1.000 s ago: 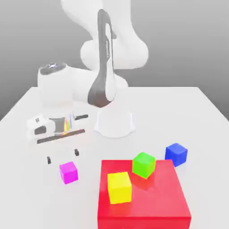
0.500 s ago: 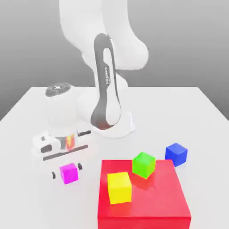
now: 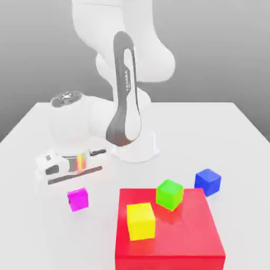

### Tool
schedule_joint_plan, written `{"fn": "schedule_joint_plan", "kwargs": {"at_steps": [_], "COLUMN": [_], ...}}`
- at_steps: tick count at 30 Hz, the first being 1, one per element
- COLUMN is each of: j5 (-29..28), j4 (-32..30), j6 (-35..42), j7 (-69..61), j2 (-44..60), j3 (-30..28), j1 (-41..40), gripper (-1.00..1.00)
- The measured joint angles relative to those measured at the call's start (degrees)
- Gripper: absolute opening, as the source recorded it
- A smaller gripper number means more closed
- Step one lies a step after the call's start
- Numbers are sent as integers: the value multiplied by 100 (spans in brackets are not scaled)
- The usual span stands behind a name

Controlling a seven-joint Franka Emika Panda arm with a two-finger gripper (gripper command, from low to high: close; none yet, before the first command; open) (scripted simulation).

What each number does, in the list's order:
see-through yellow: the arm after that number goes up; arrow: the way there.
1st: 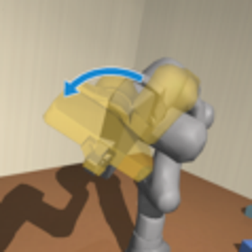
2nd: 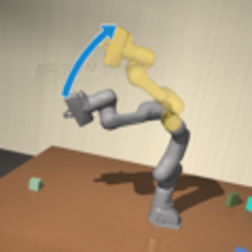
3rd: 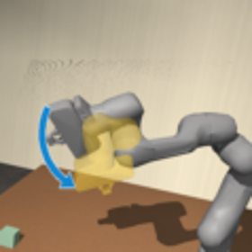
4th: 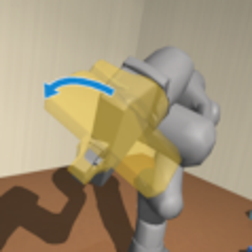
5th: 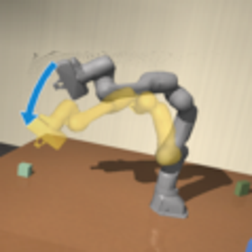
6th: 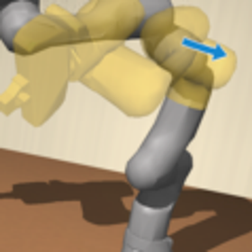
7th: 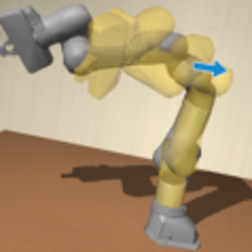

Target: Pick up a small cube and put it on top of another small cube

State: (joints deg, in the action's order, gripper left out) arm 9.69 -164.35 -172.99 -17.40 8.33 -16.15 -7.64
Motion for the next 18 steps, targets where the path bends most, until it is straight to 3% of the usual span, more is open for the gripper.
{"fn": "schedule_joint_plan", "kwargs": {"at_steps": [5,9,12,18], "j5": [-759,-1050,-899,-355], "j4": [-109,-203,35,589], "j6": [353,631,735,943], "j7": [563,794,592,-269], "j2": [-476,-816,-948,-1217], "j3": [-390,-425,-122,539], "j1": [191,157,186,1783], "gripper": [-100,-100,-100,-100]}}
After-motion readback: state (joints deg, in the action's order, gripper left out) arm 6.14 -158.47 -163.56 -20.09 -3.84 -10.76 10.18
